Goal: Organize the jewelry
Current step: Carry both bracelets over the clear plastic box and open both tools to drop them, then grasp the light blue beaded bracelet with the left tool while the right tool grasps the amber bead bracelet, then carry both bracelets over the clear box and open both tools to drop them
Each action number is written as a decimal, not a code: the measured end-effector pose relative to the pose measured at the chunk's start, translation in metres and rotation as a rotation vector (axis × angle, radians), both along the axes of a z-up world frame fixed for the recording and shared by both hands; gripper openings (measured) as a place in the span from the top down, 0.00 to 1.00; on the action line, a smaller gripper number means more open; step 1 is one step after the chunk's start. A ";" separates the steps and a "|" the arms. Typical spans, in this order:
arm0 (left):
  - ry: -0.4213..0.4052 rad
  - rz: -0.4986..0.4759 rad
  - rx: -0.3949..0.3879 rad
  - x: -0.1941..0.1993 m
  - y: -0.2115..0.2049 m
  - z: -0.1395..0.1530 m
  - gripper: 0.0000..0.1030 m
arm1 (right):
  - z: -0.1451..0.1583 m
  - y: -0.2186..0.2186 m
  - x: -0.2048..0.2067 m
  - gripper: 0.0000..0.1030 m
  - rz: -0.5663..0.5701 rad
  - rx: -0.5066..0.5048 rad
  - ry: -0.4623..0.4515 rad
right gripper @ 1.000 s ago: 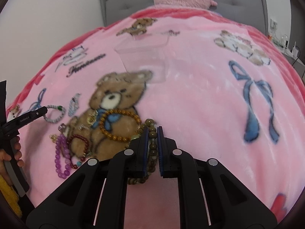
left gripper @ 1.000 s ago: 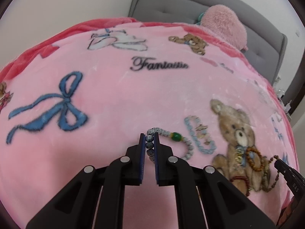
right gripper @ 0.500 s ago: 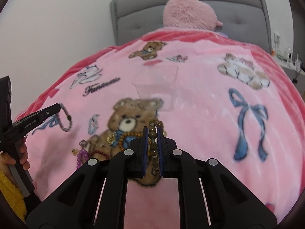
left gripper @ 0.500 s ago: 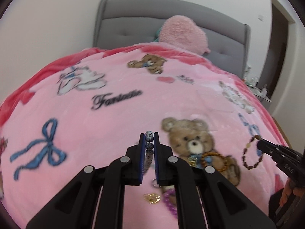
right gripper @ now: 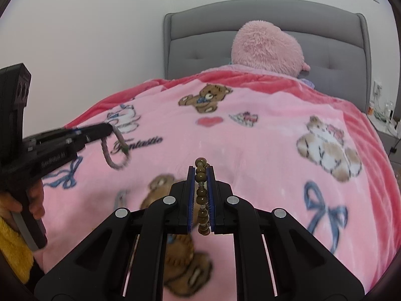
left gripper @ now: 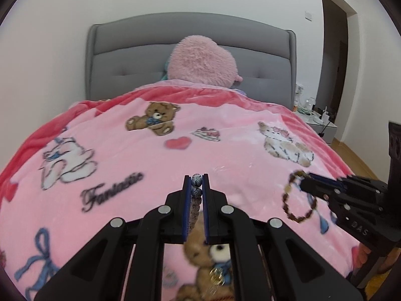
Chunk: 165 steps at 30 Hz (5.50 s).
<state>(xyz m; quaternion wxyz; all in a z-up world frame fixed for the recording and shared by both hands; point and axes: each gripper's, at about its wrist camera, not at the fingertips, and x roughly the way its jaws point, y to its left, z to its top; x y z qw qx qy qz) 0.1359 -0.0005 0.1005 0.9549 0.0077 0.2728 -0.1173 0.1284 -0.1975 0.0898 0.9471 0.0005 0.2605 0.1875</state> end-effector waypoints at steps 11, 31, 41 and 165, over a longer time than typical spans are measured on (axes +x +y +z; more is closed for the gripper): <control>0.083 -0.132 -0.120 0.073 -0.030 -0.012 0.92 | 0.000 -0.008 0.074 0.91 0.008 0.069 0.034; 0.057 -0.221 -0.241 0.078 -0.024 -0.010 0.92 | -0.055 -0.022 0.076 0.91 -0.008 0.104 0.135; 0.103 -0.236 -0.206 0.089 -0.038 -0.017 0.92 | -0.051 -0.024 0.073 0.91 -0.008 0.108 0.128; 0.223 -0.008 -0.097 -0.021 0.054 -0.079 0.93 | -0.062 0.010 -0.028 0.93 0.080 0.047 0.213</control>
